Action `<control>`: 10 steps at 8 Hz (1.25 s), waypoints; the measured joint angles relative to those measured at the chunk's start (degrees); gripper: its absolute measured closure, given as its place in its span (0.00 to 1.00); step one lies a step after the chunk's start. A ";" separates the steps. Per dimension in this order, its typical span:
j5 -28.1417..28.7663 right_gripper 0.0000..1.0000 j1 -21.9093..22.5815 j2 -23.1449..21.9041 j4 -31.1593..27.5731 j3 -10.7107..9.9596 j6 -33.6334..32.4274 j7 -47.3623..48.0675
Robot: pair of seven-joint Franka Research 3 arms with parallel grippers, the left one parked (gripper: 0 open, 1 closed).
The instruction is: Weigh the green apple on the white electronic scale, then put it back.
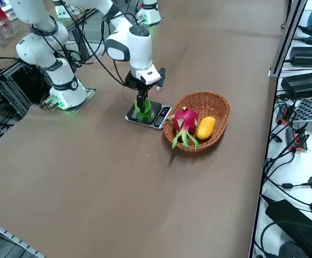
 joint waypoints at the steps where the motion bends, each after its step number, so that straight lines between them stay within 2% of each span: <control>1: 0.04 0.00 0.00 -0.50 0.82 0.06 -0.48 1.24; 3: 0.04 0.00 0.08 -2.95 4.43 0.51 -4.33 4.80; 5: 1.00 0.00 0.16 -6.24 10.08 0.77 -12.24 5.70; 7: 3.10 0.00 0.32 -8.29 19.65 0.91 -24.71 5.73; 10: 3.45 0.00 0.92 -8.90 32.20 1.09 -36.38 6.13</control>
